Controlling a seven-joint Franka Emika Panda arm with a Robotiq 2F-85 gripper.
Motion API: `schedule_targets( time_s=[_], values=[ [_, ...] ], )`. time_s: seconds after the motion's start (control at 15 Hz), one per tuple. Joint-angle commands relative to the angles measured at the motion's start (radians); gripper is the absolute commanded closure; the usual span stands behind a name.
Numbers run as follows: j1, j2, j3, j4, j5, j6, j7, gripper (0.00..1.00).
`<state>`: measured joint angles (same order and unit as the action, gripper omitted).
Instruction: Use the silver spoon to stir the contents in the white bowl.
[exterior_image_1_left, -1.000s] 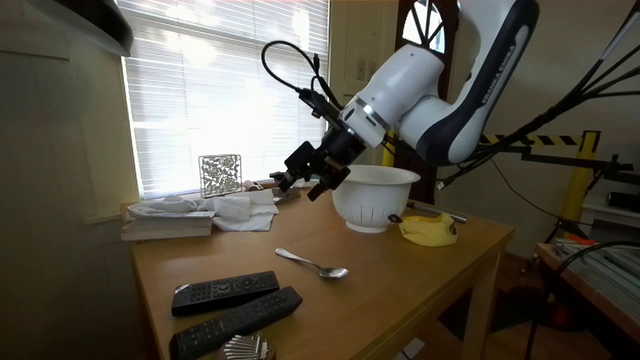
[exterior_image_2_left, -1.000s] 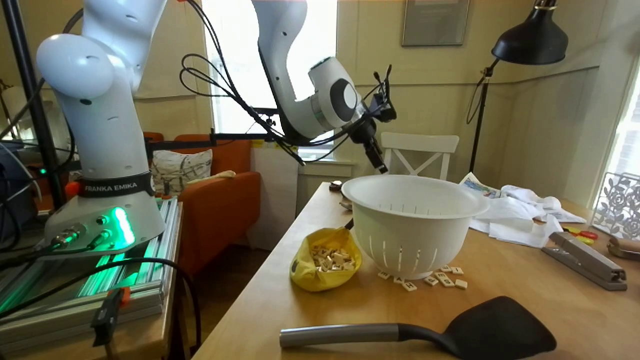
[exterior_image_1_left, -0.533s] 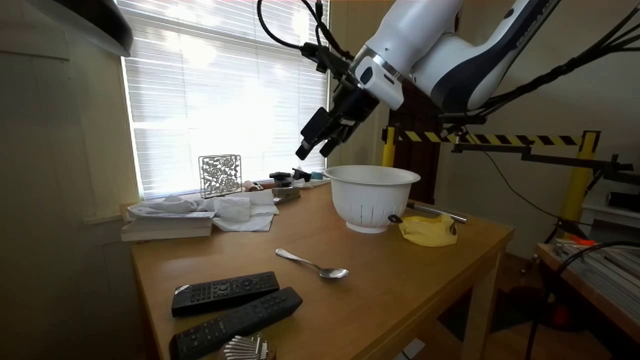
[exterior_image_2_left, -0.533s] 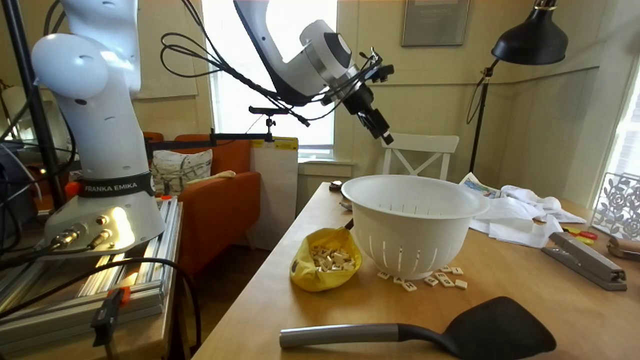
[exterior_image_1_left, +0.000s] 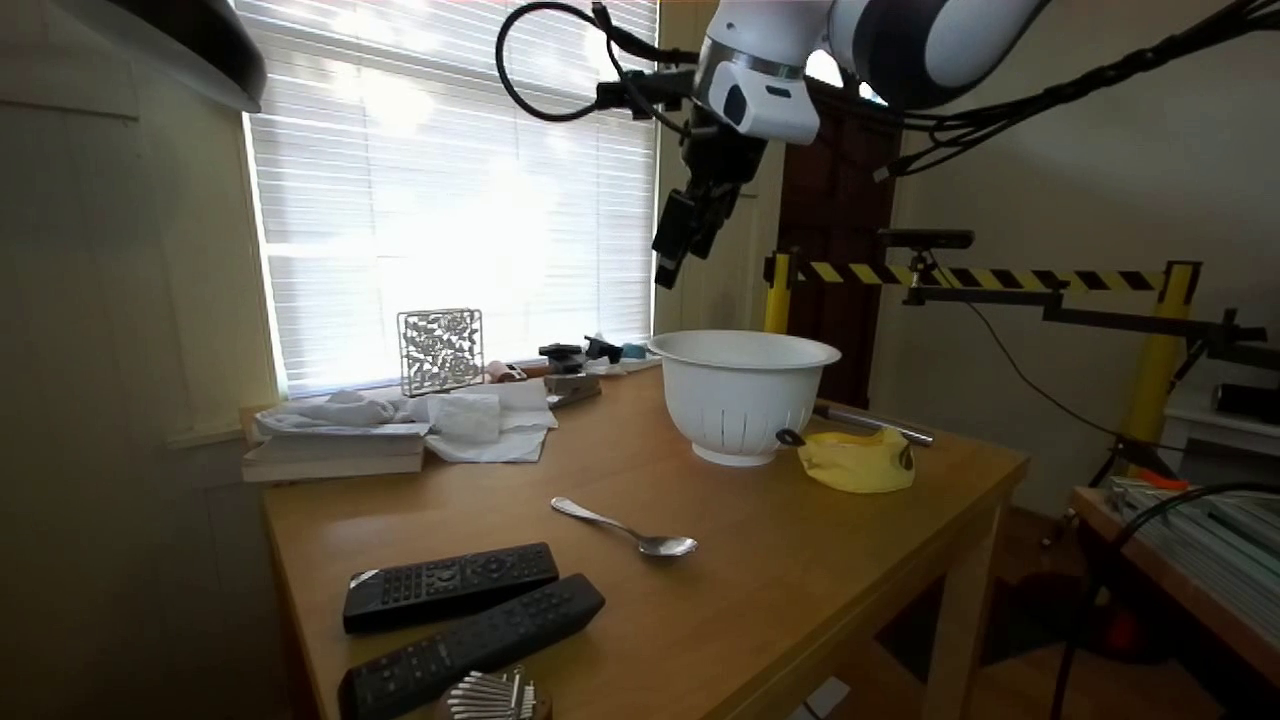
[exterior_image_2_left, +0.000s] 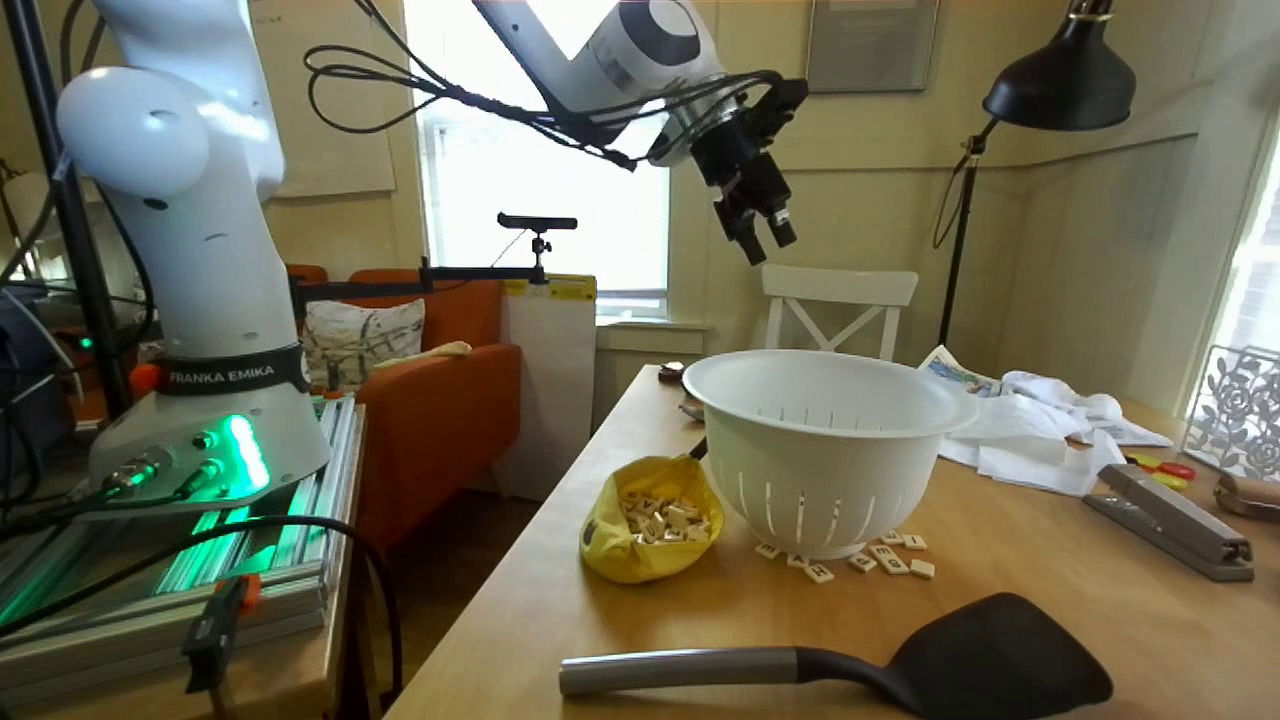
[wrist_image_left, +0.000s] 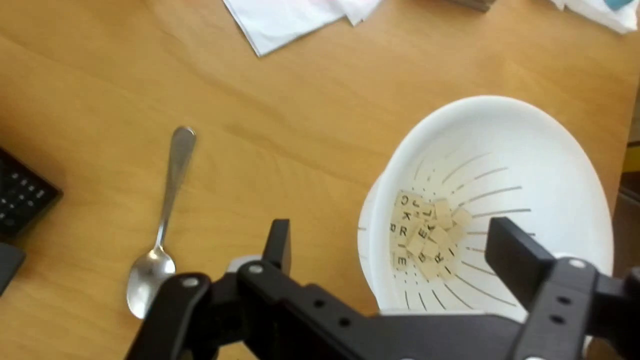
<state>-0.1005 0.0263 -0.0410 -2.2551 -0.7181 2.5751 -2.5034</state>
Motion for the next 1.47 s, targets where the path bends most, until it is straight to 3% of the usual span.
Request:
schedule_targets(
  time_s=[0.0, 0.13, 0.2, 0.33, 0.87, 1.0, 1.07, 1.2, 1.27, 1.4],
  values=[
    [-0.005, 0.013, -0.019, 0.112, 0.276, -0.209, -0.246, 0.00],
    [-0.019, 0.035, -0.040, 0.245, 0.427, -0.387, -0.345, 0.00],
    [0.000, 0.053, -0.032, 0.280, 0.412, -0.463, -0.232, 0.00],
    [-0.036, 0.069, -0.068, 0.422, 0.509, -0.620, -0.271, 0.00],
    [-0.080, 0.041, -0.118, 0.411, 0.745, -0.870, -0.100, 0.00],
    [-0.093, 0.056, -0.128, 0.425, 0.849, -0.917, -0.122, 0.00],
    [-0.102, 0.068, -0.130, 0.436, 0.908, -0.921, -0.193, 0.00],
    [-0.109, 0.071, -0.128, 0.431, 0.977, -0.851, -0.293, 0.00],
    [-0.136, 0.050, -0.013, 0.432, 0.991, -0.827, -0.224, 0.00],
    [-0.152, 0.064, 0.035, 0.464, 0.989, -0.754, -0.230, 0.00]
  ],
)
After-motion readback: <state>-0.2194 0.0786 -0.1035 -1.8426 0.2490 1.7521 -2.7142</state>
